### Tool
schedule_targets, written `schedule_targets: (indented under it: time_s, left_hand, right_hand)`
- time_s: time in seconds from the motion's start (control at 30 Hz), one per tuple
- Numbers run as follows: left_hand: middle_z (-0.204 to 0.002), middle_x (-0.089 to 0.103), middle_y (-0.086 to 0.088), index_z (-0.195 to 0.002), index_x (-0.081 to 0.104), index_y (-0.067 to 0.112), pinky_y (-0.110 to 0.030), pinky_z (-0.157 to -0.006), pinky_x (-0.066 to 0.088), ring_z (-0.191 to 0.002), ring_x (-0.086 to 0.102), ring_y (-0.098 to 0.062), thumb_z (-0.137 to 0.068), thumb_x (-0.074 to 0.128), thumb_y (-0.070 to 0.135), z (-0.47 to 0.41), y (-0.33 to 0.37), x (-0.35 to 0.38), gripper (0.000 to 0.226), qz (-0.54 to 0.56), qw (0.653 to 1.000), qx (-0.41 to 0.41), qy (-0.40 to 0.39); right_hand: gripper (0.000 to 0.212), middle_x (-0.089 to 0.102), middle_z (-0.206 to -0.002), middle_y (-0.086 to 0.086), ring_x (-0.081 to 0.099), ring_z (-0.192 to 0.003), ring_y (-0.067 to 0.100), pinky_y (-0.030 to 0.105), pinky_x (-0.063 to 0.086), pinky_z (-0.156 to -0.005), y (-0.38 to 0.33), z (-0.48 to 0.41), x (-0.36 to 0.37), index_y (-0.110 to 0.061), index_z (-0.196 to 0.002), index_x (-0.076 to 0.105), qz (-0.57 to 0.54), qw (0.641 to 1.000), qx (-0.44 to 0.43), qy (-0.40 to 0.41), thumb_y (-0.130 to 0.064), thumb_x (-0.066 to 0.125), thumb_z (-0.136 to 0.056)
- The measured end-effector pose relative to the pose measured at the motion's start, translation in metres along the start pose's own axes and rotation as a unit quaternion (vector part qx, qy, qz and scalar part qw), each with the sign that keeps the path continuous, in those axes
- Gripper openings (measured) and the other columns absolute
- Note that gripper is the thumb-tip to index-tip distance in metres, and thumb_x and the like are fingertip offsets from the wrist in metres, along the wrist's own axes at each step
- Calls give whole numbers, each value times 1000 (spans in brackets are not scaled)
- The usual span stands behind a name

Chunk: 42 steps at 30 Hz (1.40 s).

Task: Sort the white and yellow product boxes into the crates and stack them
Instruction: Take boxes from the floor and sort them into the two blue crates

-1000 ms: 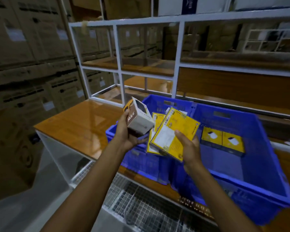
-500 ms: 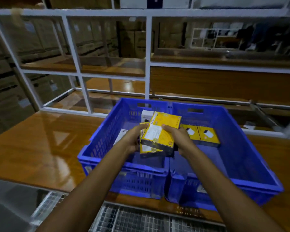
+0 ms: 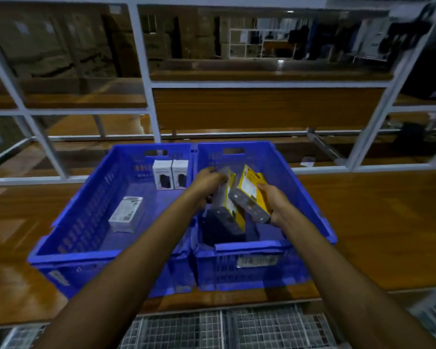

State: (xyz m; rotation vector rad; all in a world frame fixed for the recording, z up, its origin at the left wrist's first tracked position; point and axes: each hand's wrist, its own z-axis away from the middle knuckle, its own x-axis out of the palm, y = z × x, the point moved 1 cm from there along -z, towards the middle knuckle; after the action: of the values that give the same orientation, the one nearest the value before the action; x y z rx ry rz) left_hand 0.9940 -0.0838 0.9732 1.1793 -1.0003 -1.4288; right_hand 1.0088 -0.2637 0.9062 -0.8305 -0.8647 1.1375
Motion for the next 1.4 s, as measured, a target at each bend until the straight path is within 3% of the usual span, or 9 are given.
schedule_targets:
  time_s: [0.17, 0.3, 0.37, 0.47, 0.6, 0.77, 1.07, 1.2, 1.4]
  left_hand:
    - [-100, 61, -15, -101, 60, 12, -29, -58, 40, -77, 53, -27, -94, 59, 27, -7, -1, 22, 16, 3, 999, -31, 35]
    - [-101, 65, -14, -91, 60, 13, -34, -63, 44, -78, 58, -27, -94, 61, 28, -2, -15, 33, 15, -4, 998, -36, 44]
    - [-91, 64, -14, -88, 60, 8, -35, -66, 47, -78, 60, -24, -96, 59, 24, 2, -23, 40, 17, -24, 998, -10, 52]
    - [-73, 58, -10, -73, 59, 10, -20, -53, 46, -63, 59, -11, -98, 56, 11, 14, -28, 50, 25, -50, 994, 54, 79]
    - [-90, 68, -19, -87, 64, 4, -26, -59, 48, -76, 63, -22, -100, 54, 19, 31, -36, 54, 22, -31, 988, 87, 128]
    - [-92, 70, -21, -100, 64, -4, -29, -67, 55, -79, 67, -22, -102, 51, 18, 77, -43, 42, 26, 31, 966, 123, 227]
    - [-77, 68, -13, -95, 63, -7, -30, -66, 54, -68, 66, -19, -98, 55, 9, 194, -50, 4, 18, 64, 928, 133, 343]
    - [-75, 71, -9, -86, 64, 7, -28, -63, 49, -68, 66, -18, -97, 57, 11, 269, -63, -9, 13, 57, 906, 122, 402]
    - [-75, 71, -9, -83, 65, 10, -29, -62, 48, -67, 65, -19, -97, 56, 11, 423, -97, -8, 16, 87, 860, 97, 493]
  right_hand:
    - [55, 71, -110, 10, 66, -100, 29, 47, 54, -92, -4, -25, -52, -3, -108, 70, 121, 984, -93, 94, -38, 75, -66]
    - [18, 61, -80, 12, 59, -75, 25, 37, 44, -66, -9, -13, -66, -14, -78, 67, 172, 975, -130, 59, -30, 70, -83]
    - [19, 63, -84, 12, 63, -71, 25, 32, 43, -62, -11, -2, -63, -15, -76, 64, 172, 974, -144, 4, -26, 67, -91]
    - [17, 71, -95, 11, 70, -80, 27, 30, 48, -63, -12, 15, -53, -17, -80, 66, 176, 965, -181, -74, -19, 61, -97]
    - [17, 73, -91, 14, 68, -75, 23, 32, 49, -63, -17, 40, -41, -11, -83, 67, 135, 959, -208, -138, -16, 60, -97]
    - [14, 71, -88, 9, 65, -71, 20, 29, 50, -58, -18, 70, -27, -10, -90, 64, 42, 959, -176, -217, -16, 56, -101]
    - [13, 71, -80, 6, 63, -66, 17, 24, 47, -56, 13, 149, 18, -12, -88, 65, 9, 939, -141, -312, -14, 57, -98]
    - [15, 72, -74, 3, 64, -61, 13, 21, 46, -55, 41, 204, 32, -15, -84, 64, 10, 921, -124, -369, -12, 57, -97]
    - [15, 71, -70, 3, 63, -57, 12, 23, 42, -54, 100, 322, 38, -12, -83, 63, 21, 882, -74, -465, -8, 55, -95]
